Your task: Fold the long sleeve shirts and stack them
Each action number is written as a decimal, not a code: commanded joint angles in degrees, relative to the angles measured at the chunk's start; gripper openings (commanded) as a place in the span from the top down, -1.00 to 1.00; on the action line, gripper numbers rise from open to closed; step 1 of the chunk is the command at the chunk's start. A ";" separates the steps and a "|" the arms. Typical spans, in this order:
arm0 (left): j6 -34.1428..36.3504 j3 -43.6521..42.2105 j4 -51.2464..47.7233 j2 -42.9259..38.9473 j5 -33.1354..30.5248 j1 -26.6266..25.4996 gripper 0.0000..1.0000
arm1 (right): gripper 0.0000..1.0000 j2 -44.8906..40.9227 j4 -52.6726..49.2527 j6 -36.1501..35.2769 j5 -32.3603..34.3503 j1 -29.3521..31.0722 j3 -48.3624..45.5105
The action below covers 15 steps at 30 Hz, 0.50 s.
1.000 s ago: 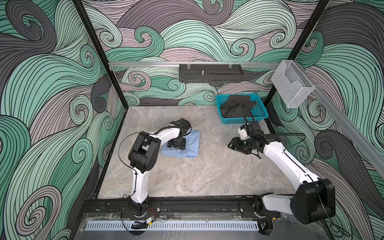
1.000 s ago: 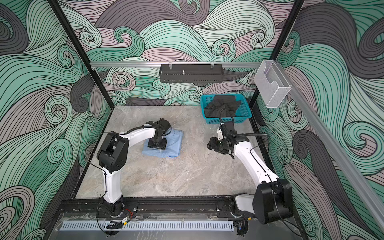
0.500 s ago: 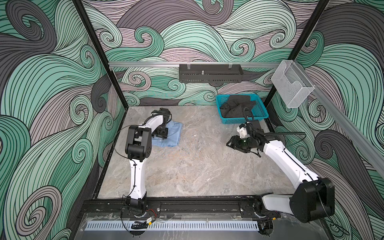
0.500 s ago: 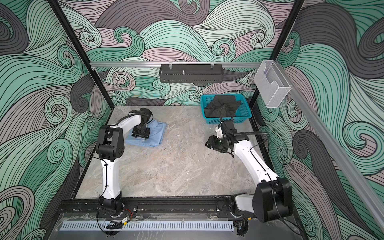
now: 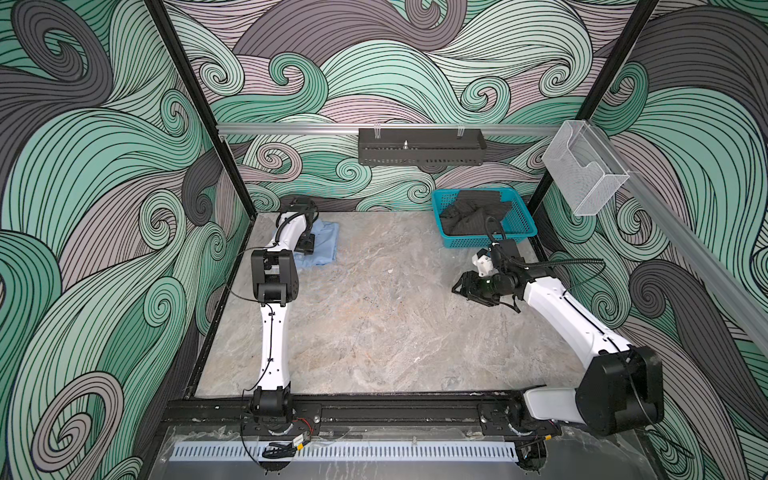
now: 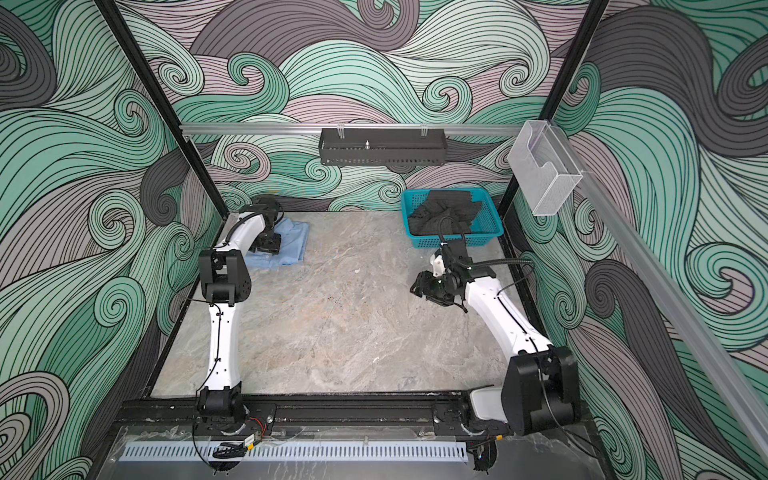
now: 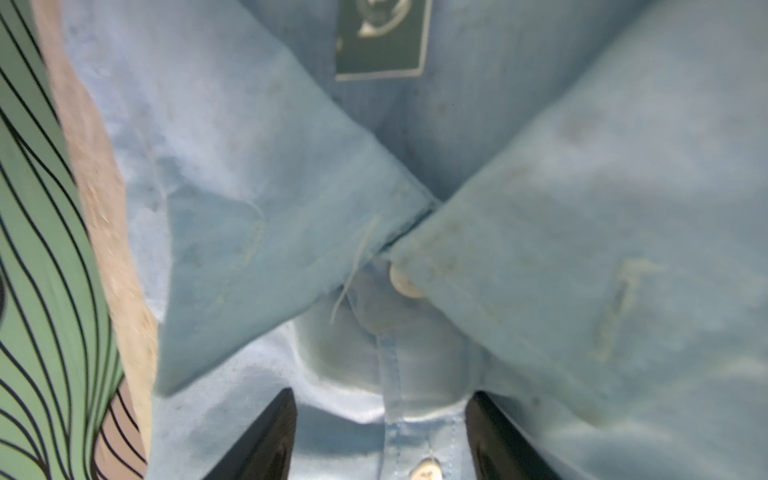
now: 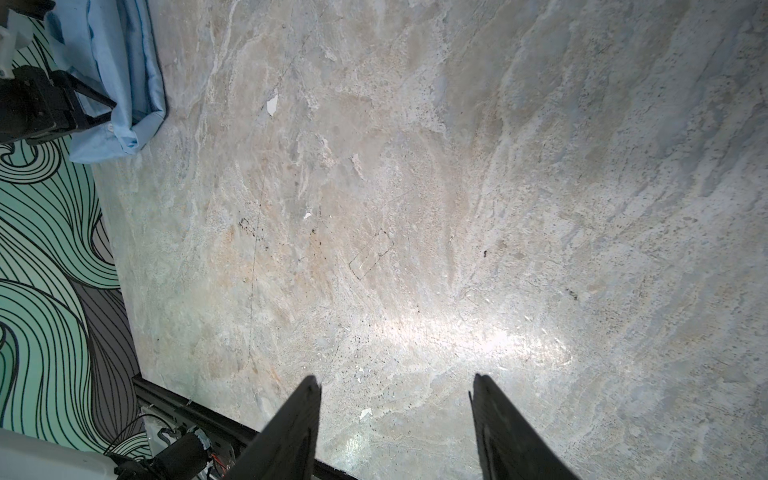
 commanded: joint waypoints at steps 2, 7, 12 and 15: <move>5.16 5.64 -1.81 3.32 -1.45 1.09 -0.36 | -0.20 -0.94 0.18 -0.02 0.32 -0.40 0.96; 3.20 6.01 -1.55 -2.10 -0.60 1.57 -0.39 | -0.19 -1.66 2.42 -0.29 0.89 -0.33 1.21; -2.54 -7.59 3.20 -21.16 2.84 1.50 -0.40 | -0.19 -9.29 12.42 -1.84 8.15 -0.40 -3.54; -3.83 -29.07 19.60 -41.57 5.27 1.48 -0.44 | -0.23 -18.07 30.43 -4.87 15.89 -0.17 -15.20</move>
